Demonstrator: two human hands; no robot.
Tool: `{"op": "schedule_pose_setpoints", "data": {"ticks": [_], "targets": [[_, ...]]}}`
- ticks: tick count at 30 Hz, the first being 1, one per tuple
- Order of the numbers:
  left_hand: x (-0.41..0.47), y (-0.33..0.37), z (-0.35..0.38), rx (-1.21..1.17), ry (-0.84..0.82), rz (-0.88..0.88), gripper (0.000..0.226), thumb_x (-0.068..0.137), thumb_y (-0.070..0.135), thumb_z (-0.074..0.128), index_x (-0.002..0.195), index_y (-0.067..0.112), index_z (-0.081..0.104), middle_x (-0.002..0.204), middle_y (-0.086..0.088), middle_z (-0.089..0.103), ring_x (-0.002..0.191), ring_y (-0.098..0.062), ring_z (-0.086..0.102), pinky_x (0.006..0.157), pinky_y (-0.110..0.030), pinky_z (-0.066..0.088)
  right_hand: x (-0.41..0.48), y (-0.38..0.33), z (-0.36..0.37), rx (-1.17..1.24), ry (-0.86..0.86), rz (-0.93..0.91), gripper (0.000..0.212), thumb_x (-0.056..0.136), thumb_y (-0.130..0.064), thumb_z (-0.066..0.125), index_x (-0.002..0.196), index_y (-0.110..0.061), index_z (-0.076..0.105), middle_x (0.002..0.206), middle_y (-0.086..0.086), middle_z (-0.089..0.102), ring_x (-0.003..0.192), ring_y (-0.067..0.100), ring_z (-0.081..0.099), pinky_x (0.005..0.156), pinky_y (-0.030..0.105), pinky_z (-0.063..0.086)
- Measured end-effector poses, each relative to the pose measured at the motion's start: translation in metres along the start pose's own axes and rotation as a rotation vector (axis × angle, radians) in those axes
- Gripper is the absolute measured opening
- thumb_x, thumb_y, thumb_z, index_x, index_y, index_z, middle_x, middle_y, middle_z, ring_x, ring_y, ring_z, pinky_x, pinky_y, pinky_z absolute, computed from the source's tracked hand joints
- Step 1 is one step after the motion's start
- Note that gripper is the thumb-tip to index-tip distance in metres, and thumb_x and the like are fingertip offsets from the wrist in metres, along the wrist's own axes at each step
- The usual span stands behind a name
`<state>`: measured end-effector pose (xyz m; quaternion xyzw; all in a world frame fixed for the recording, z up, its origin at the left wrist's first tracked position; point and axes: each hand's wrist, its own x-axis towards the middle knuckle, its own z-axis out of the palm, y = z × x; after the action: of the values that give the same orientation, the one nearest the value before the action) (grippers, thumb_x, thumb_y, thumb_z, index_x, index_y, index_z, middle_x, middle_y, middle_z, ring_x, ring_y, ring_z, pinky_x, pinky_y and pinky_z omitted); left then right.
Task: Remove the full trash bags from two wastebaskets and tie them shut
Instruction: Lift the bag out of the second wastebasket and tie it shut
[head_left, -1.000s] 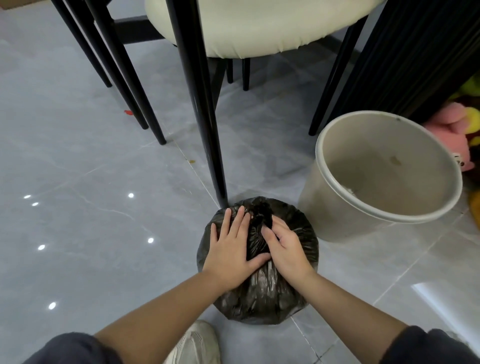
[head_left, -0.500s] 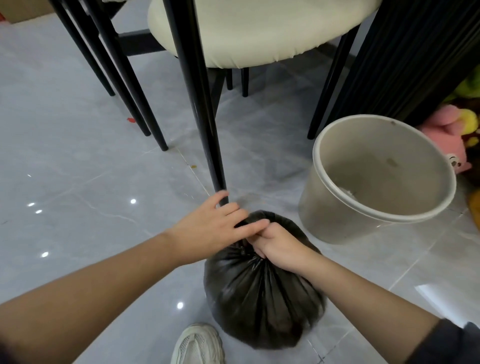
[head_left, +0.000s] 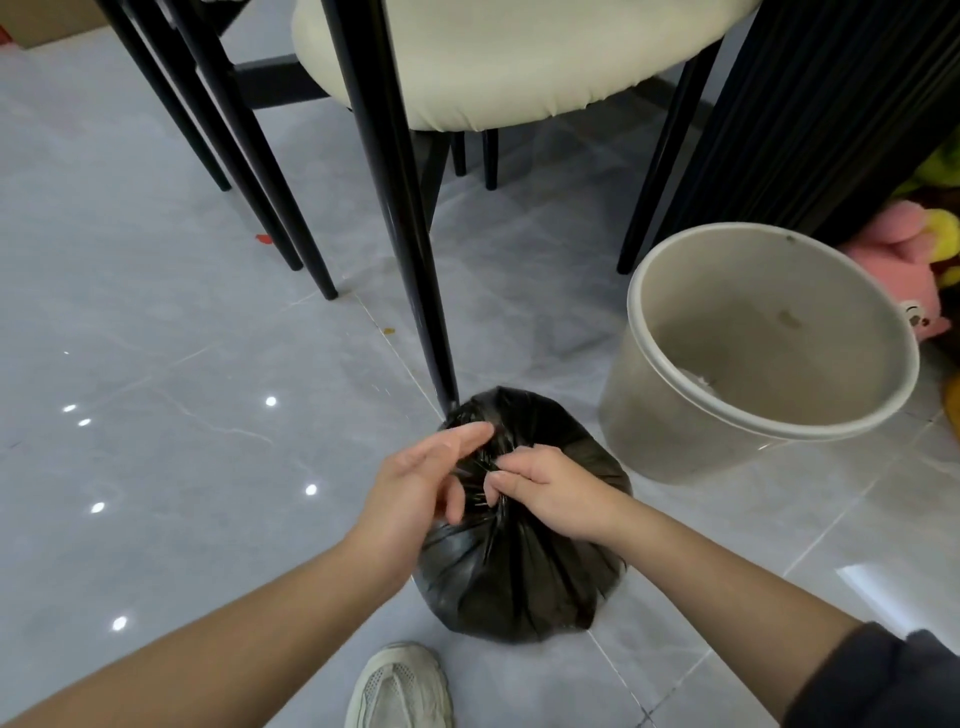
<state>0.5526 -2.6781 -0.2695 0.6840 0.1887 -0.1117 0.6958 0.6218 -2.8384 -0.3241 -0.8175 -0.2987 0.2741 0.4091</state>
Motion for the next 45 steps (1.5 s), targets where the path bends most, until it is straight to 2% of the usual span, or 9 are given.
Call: {"op": "schedule_pose_setpoints", "data": {"ticks": [2, 5, 10, 18, 30, 35, 38, 41, 45], "targets": [[0.003, -0.003, -0.011, 0.405, -0.004, 0.219, 0.033, 0.098, 0.014, 0.045, 0.125, 0.029, 0.059, 0.077, 0.005, 0.066, 0.056, -0.004, 0.055, 0.065, -0.013, 0.045, 0.0, -0.003, -0.001, 0.072, -0.043, 0.03, 0.028, 0.096, -0.032, 0.048, 0.073, -0.035, 0.064, 0.067, -0.001, 0.058, 0.069, 0.006, 0.053, 0.077, 0.019, 0.038], [0.013, -0.014, -0.025, 0.999, -0.17, 0.535, 0.044, 0.095, 0.017, 0.051, 0.139, 0.023, 0.047, 0.12, 0.007, 0.055, 0.095, -0.001, 0.056, 0.086, -0.012, 0.043, 0.002, -0.008, -0.002, 0.113, -0.107, 0.056, 0.03, 0.096, -0.029, 0.048, 0.072, -0.034, 0.064, 0.066, -0.008, 0.054, 0.066, 0.003, 0.049, 0.072, 0.021, 0.036], [0.028, -0.003, -0.041, 1.515, -0.207, 0.824, 0.029, 0.092, 0.032, 0.037, 0.08, 0.018, 0.06, 0.071, 0.004, 0.045, 0.056, -0.012, 0.042, 0.053, -0.023, 0.037, 0.001, -0.02, -0.007, 0.055, -0.218, 0.104, 0.031, 0.097, -0.027, 0.047, 0.07, -0.031, 0.061, 0.062, -0.015, 0.055, 0.064, -0.002, 0.048, 0.07, 0.019, 0.035], [0.016, 0.002, -0.029, 0.677, -0.351, 0.034, 0.034, 0.098, 0.025, 0.045, 0.066, 0.014, 0.043, 0.06, 0.009, 0.037, 0.056, -0.004, 0.035, 0.058, -0.021, 0.033, -0.006, -0.011, -0.008, -0.564, -0.042, -0.131, 0.028, 0.093, -0.038, 0.037, 0.085, -0.021, 0.057, 0.09, -0.012, 0.052, 0.095, 0.006, 0.044, 0.095, 0.034, 0.033], [-0.004, -0.01, -0.011, 0.493, -0.244, 0.035, 0.031, 0.1, 0.025, 0.041, 0.072, 0.013, 0.045, 0.061, 0.003, 0.042, 0.056, -0.011, 0.039, 0.061, -0.028, 0.037, -0.014, -0.034, -0.035, -0.794, 0.249, -0.176, 0.018, 0.081, -0.036, 0.058, 0.079, -0.029, 0.074, 0.085, -0.007, 0.049, 0.081, 0.017, 0.051, 0.058, 0.025, 0.033], [-0.016, -0.032, 0.008, 0.917, -0.033, 0.273, 0.029, 0.1, 0.034, 0.036, 0.073, 0.022, 0.038, 0.065, 0.002, 0.052, 0.067, -0.025, 0.054, 0.063, -0.036, 0.041, -0.006, -0.054, -0.036, -0.363, 0.092, 0.281, 0.014, 0.08, -0.034, 0.061, 0.081, -0.032, 0.076, 0.055, -0.017, 0.057, 0.067, 0.003, 0.057, 0.067, 0.025, 0.048], [-0.019, -0.042, 0.025, 1.095, 0.058, 0.337, 0.028, 0.1, 0.037, 0.029, 0.085, 0.02, 0.044, 0.079, -0.006, 0.064, 0.074, -0.03, 0.061, 0.062, -0.038, 0.045, -0.002, -0.059, -0.031, 0.019, 0.032, 0.522, 0.014, 0.082, -0.018, 0.063, 0.076, -0.021, 0.074, 0.054, -0.007, 0.065, 0.038, 0.001, 0.049, 0.041, 0.014, 0.036], [-0.02, -0.05, 0.03, 1.255, 0.074, 0.435, 0.029, 0.093, 0.037, 0.035, 0.074, 0.02, 0.049, 0.057, -0.002, 0.061, 0.048, -0.026, 0.06, 0.04, -0.031, 0.041, 0.001, -0.063, -0.028, 0.321, -0.004, 0.778, 0.016, 0.088, -0.006, 0.057, 0.082, -0.014, 0.069, 0.06, 0.003, 0.064, 0.036, 0.004, 0.056, 0.031, 0.011, 0.027], [-0.016, -0.054, 0.022, 1.52, 0.005, 0.52, 0.028, 0.058, 0.025, 0.08, 0.055, 0.02, 0.052, 0.035, 0.002, 0.047, 0.023, -0.017, 0.043, 0.033, -0.015, 0.021, 0.007, -0.062, -0.028, 0.656, -0.055, 0.943, 0.024, 0.095, 0.0, 0.045, 0.084, -0.012, 0.062, 0.05, 0.0, 0.067, 0.042, 0.003, 0.063, 0.037, 0.01, 0.045]]}}
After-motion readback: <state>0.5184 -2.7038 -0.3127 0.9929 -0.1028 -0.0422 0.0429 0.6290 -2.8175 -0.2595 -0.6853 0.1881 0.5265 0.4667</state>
